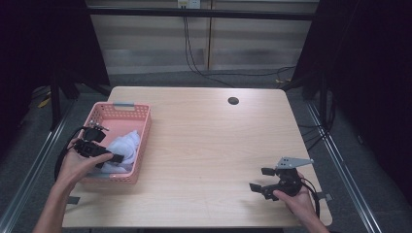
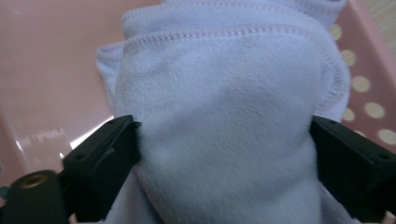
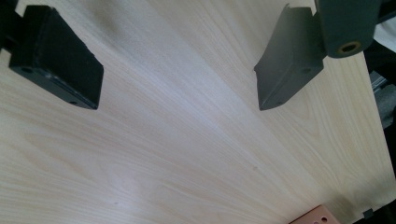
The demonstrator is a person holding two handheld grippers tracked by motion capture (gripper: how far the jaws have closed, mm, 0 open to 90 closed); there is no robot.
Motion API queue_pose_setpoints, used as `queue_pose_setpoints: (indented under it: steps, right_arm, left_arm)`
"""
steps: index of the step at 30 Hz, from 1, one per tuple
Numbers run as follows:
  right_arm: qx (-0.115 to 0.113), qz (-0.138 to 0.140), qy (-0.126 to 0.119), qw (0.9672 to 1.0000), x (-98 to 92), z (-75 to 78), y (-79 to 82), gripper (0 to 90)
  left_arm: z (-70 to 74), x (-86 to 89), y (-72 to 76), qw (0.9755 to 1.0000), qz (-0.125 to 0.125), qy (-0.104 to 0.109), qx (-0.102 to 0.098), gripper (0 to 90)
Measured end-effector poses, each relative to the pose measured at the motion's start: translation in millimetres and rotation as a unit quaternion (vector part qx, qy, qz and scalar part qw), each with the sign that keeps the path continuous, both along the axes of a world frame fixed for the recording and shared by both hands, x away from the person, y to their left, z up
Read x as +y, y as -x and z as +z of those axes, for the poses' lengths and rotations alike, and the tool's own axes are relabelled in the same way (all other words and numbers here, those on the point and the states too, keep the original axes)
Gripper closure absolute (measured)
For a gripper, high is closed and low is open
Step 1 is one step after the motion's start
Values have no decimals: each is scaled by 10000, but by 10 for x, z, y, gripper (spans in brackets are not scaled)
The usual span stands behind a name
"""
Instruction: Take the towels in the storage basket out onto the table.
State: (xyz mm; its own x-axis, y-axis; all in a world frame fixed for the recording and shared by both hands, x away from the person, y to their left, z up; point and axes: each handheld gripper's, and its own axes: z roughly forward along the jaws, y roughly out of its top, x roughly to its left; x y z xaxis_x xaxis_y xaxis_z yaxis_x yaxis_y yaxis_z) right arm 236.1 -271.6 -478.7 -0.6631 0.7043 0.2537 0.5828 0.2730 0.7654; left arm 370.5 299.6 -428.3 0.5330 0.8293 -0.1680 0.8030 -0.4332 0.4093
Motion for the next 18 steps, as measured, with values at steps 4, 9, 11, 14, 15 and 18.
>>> queue_pose_setpoints:
  steps: [4,9,11,14,15,18]
  right_arm:
    - [42,51,2,10000,8,-5,-2,147]
    - [103,129,-30,9999,14,-10,-2,153]
    - [106,128,-26,9999,12,-14,-13,153]
    - [108,140,-43,9998,11,-14,-18,153]
    - [115,147,-8,9998,19,-13,-15,153]
    - [132,165,-1,9998,27,-16,-16,154]
  left_arm:
    - [-152,-48,-157,9983,-87,-241,518,0]
    - [-215,-117,-189,9974,-221,-391,556,0]
    - [-239,-126,-219,9965,-204,-427,687,0]
    - [-278,-132,-262,9951,-219,-486,830,0]
    - [-296,-168,-271,9935,-289,-581,939,0]
    - [-325,-208,-292,9909,-340,-762,1057,0]
